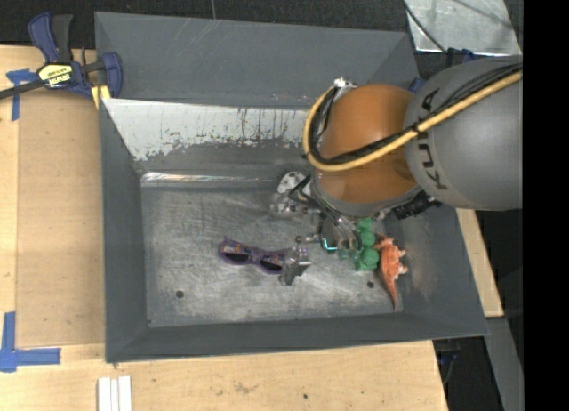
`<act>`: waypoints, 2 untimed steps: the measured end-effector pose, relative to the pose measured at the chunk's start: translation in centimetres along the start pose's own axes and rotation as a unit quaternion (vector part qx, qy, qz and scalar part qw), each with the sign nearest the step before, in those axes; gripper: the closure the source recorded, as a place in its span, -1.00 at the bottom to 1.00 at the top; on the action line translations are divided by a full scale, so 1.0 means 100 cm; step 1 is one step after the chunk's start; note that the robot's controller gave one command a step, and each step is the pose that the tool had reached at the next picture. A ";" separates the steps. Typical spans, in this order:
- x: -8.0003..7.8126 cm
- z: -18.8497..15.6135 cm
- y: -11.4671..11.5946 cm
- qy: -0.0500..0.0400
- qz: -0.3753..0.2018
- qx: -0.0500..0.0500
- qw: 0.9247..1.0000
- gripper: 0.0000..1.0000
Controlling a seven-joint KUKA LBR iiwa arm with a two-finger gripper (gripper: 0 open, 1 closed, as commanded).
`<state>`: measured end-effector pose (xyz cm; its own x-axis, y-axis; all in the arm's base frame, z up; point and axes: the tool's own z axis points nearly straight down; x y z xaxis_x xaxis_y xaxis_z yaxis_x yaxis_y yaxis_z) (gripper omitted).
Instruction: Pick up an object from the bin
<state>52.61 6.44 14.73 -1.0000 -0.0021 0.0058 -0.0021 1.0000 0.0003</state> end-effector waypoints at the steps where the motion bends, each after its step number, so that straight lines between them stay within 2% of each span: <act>1: -0.002 -0.004 0.000 -0.004 0.001 0.000 1.000 -1.00; 2: 0.014 0.035 0.015 -0.008 -0.022 0.000 1.000 -1.00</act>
Offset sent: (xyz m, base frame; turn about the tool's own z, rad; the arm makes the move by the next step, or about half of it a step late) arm -0.0362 0.0315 -0.0773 -0.0947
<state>51.14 7.92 11.28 -0.9988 -0.0468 -0.0108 -0.0468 0.9989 0.0000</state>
